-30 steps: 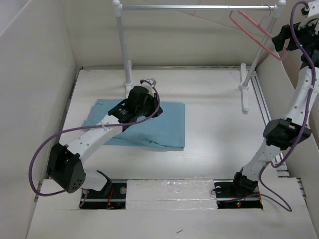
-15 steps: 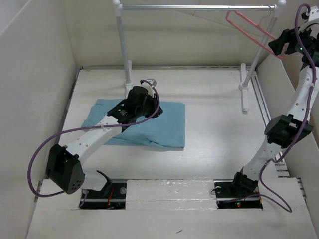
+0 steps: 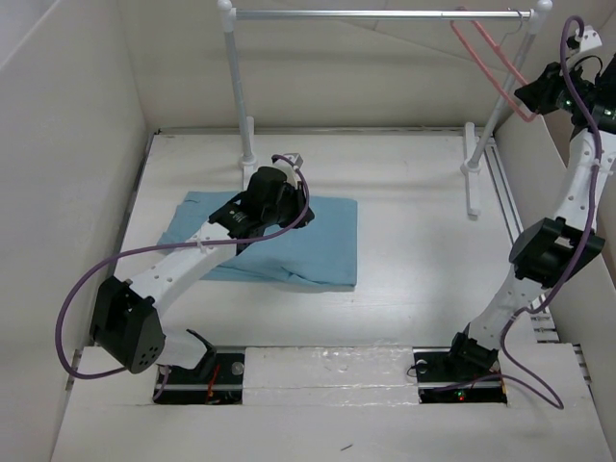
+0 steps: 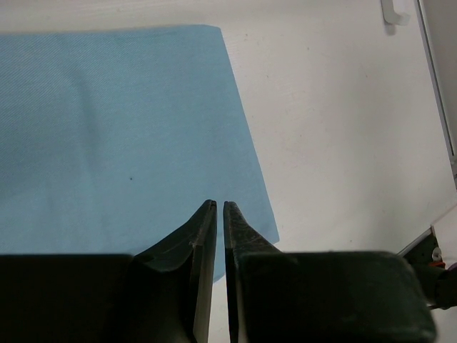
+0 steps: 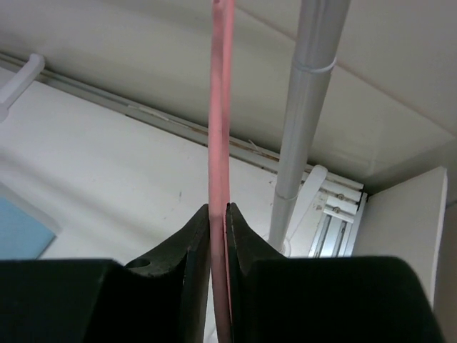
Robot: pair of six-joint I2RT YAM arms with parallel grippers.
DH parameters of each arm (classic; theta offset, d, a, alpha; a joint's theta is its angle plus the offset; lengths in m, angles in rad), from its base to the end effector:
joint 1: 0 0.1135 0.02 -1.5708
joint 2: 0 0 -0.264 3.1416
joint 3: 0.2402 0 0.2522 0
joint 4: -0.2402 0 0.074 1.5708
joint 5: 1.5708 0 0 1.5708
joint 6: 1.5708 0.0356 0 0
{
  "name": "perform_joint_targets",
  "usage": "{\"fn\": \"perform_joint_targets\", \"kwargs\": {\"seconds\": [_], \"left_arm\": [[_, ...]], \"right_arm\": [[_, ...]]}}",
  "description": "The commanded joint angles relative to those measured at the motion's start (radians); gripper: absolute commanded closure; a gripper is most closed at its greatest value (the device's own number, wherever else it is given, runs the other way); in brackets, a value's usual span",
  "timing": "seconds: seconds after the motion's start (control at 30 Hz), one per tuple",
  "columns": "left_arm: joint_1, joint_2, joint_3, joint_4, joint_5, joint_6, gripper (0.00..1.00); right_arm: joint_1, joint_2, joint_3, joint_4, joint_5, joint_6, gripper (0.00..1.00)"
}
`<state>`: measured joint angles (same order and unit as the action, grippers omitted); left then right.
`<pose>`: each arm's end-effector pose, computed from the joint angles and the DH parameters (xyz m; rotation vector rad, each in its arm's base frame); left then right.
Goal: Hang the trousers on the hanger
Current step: Pick up the hanger from the clothesline.
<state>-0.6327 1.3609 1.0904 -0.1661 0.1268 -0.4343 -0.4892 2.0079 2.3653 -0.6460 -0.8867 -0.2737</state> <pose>0.2523 -0.1906 0.3178 0.2919 2.0773 -0.7935 0.3950 -0.1790 0.4671 -0.4059 1.7119 0.2702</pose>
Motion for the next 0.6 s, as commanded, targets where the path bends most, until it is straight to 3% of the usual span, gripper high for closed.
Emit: {"fn": "perform_joint_targets", "kwargs": {"seconds": [0.0,0.07,0.17,0.23,0.4,0.57], "left_arm": [[0.002,-0.002,0.020,0.017,0.000,0.005,0.94],[0.002,0.000,0.019,0.019,0.000,0.002,0.94],[0.002,-0.002,0.023,0.022,0.004,-0.003,0.93],[0.002,-0.003,0.035,0.017,-0.001,-0.003,0.91],[0.002,0.006,0.126,-0.018,0.004,-0.011,0.71],[0.002,-0.023,0.219,-0.018,0.033,-0.026,0.68]], "right_arm": [[0.024,-0.093,-0.052,0.075,0.005,-0.010,0.82],[0.035,-0.126,-0.107,0.082,0.015,-0.033,0.86],[0.081,-0.155,-0.136,0.055,0.074,-0.085,1.00],[0.125,-0.208,-0.188,0.106,0.118,-0.093,1.00],[0.221,-0.294,-0.222,0.132,0.334,-0.085,1.00],[0.255,-0.382,-0.276,0.195,0.456,-0.041,1.00]]}}
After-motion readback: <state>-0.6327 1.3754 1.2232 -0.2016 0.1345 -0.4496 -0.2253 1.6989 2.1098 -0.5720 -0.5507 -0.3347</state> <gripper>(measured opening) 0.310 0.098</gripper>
